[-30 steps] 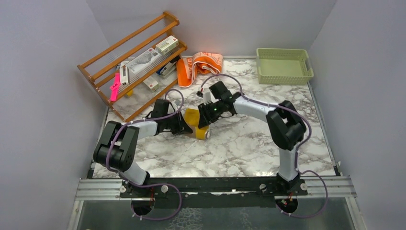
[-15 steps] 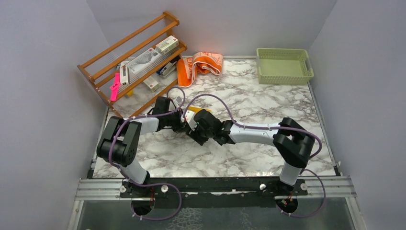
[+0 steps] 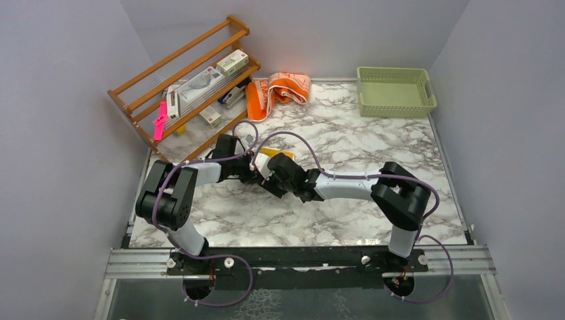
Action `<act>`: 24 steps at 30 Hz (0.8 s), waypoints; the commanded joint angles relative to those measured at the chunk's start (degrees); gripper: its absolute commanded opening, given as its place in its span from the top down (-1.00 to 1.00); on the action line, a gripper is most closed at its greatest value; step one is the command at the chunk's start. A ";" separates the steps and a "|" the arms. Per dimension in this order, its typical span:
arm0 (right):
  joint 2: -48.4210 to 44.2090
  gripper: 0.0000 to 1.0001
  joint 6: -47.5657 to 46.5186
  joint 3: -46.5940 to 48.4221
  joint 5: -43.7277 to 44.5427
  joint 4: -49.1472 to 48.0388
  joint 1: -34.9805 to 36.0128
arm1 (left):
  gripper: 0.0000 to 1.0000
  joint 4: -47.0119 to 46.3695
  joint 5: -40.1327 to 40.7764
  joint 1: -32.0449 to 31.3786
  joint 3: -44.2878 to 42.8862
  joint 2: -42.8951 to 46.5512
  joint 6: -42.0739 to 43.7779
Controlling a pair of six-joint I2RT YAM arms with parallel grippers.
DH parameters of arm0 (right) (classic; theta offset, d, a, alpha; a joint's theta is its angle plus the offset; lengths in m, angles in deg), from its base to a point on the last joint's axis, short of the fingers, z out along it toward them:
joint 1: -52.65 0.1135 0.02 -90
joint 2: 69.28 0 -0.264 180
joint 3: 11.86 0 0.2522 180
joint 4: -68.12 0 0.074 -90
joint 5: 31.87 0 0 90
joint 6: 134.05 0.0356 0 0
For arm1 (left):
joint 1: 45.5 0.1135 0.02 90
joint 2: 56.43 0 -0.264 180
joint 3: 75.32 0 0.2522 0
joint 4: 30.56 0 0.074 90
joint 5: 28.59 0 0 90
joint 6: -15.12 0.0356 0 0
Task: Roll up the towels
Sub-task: Roll the towel at the center of the board.
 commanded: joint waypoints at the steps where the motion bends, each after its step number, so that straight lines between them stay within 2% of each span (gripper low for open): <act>1: 1.45 -0.02 -0.66 0.05 0.08 -1.22 0.32 | 0.95 3.10 5.43 0.01 0.74 -4.49 2.57; 6: 5.02 0.03 -0.45 0.16 -1.20 -0.31 0.32 | 0.96 3.19 4.66 0.14 0.46 -4.77 2.28; 15: 8.87 0.17 6.95 -1.13 -1.43 1.39 -0.01 | 0.96 3.01 -0.03 4.07 -0.24 -3.19 0.78; 20: 10.05 0.54 11.42 0.02 -8.77 4.17 -2.75 | 0.93 3.78 -4.76 9.74 0.46 3.46 -0.63; 24: 6.34 0.75 14.79 -2.28 -17.07 2.88 -4.76 | 0.86 11.44 -4.47 15.00 -1.66 10.97 1.98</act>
